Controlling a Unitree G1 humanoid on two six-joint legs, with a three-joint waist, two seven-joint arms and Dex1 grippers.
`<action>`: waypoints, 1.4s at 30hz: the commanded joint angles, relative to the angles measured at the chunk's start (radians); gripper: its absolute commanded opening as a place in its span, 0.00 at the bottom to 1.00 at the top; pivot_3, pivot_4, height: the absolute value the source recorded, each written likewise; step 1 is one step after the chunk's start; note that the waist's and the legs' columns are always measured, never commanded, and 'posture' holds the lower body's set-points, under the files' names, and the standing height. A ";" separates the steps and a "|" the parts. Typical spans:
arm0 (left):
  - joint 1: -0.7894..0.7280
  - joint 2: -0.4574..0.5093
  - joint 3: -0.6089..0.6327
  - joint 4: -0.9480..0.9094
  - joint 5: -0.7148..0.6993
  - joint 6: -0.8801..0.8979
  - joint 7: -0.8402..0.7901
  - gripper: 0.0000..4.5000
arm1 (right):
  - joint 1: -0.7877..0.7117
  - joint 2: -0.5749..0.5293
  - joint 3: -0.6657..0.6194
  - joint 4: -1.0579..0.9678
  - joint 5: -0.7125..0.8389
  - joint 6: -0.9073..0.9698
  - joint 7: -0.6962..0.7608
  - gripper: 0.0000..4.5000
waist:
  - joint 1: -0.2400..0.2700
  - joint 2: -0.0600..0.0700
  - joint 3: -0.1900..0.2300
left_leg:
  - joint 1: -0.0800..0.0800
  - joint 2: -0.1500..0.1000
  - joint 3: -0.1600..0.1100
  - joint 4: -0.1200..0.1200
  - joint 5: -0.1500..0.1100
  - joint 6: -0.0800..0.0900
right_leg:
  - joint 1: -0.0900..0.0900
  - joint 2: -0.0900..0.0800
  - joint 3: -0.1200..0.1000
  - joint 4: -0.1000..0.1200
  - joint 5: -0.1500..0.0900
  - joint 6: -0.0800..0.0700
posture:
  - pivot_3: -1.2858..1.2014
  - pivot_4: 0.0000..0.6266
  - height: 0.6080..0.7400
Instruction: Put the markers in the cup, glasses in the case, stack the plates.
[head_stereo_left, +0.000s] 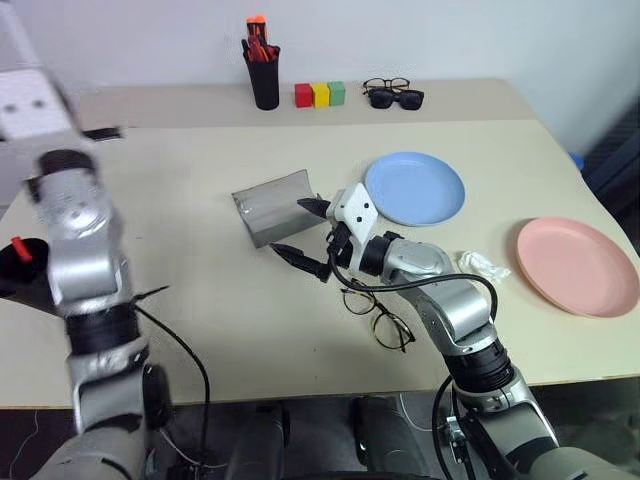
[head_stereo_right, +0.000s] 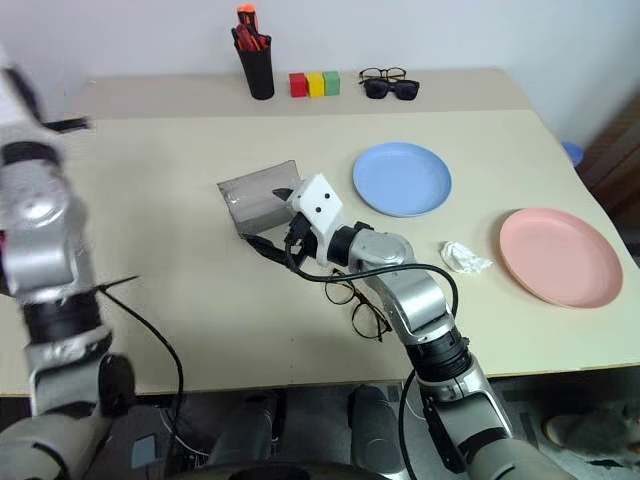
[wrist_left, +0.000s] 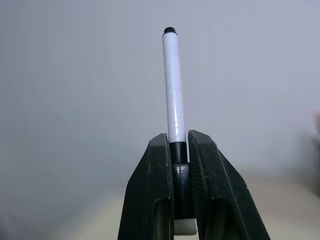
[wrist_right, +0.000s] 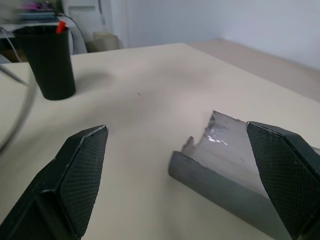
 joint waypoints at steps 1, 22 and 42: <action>0.191 -0.003 0.096 -0.191 0.049 0.001 -0.012 0.01 | -0.022 0.029 -0.026 -0.050 0.081 0.003 0.036 1.00 | 0.003 0.000 0.000 | 0.000 0.000 -0.001 0.000 0.000 0.000 | 0.000 0.000 0.000 0.000 0.000 0.000 | 0.52 0.24 1.00; 0.393 -0.169 0.151 -0.163 0.004 -0.020 0.015 0.75 | -0.058 0.034 -0.041 -0.084 0.264 0.100 0.140 1.00 | 0.038 -0.003 -0.001 | 0.000 0.000 -0.004 0.005 -0.001 0.001 | 0.005 0.001 -0.004 -0.001 0.000 0.000 | 0.52 0.24 1.00; 0.199 -0.062 0.355 -0.092 -0.025 0.191 0.182 0.99 | -0.002 -0.004 -0.044 -0.145 0.261 0.104 0.072 1.00 | 0.014 -0.003 -0.001 | -0.001 0.001 -0.004 0.005 -0.001 0.002 | 0.004 0.003 -0.003 -0.001 0.000 0.000 | 0.52 0.24 1.00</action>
